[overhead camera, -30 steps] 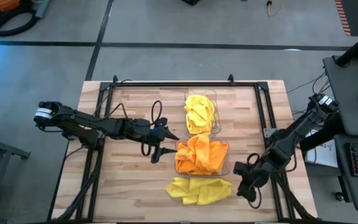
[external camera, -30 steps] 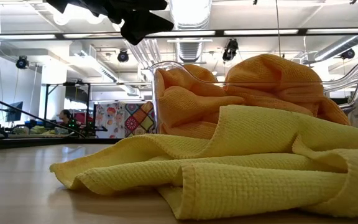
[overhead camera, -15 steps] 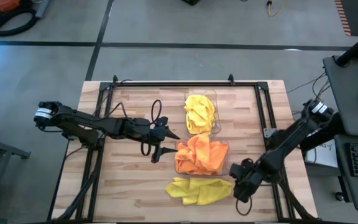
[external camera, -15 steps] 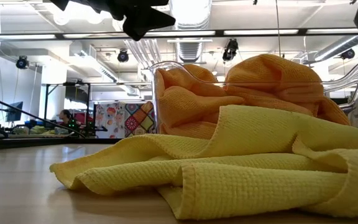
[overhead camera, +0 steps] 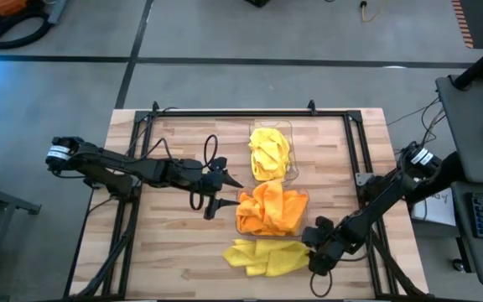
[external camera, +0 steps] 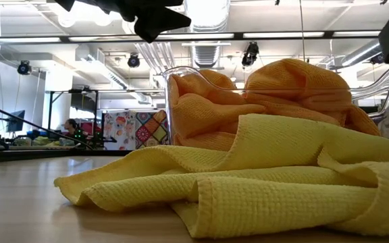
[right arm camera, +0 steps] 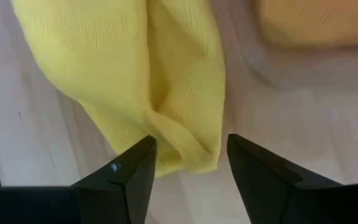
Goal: Sort microfiber towel by color & place in baskets
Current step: Put the yellow towel into the top transparent bin
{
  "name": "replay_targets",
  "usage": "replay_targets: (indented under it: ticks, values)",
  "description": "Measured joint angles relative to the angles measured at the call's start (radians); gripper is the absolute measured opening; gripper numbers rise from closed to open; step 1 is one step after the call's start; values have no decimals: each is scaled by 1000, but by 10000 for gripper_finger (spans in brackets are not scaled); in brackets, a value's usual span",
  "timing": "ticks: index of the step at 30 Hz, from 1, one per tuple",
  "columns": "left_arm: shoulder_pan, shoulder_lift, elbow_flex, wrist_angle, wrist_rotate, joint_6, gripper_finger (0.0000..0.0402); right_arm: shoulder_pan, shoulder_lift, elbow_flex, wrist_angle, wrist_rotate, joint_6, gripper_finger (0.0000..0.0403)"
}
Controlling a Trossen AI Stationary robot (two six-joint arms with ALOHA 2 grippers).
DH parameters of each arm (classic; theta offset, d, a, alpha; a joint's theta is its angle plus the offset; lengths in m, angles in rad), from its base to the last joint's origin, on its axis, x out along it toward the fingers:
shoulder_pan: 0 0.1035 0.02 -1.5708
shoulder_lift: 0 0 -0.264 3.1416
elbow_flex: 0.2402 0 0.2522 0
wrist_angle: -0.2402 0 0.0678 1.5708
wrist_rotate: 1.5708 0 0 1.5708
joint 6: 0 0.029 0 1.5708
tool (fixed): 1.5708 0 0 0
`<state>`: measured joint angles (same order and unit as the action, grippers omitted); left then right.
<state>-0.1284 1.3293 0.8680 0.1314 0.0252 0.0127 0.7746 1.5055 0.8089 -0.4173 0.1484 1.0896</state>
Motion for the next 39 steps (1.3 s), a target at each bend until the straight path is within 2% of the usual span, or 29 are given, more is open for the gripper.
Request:
replay_targets:
  ticks: [7,11,15,21,23,31,39]
  values:
    - [1,0,0,1,0,5,232,0,1,0,77,13,-43,192]
    - [1,0,0,2,0,5,232,0,20,-2,101,15,-44,172]
    - [1,0,0,3,0,5,232,0,27,-3,117,12,-48,131]
    - [1,0,0,5,0,5,232,0,18,-4,118,9,-62,34]
    - [1,0,0,5,0,5,232,0,13,-4,119,-1,-81,16]
    - [1,0,1,4,0,5,232,-2,-50,65,120,-52,-232,9]
    - [1,0,1,5,-13,5,232,-9,-137,236,107,-55,-432,9]
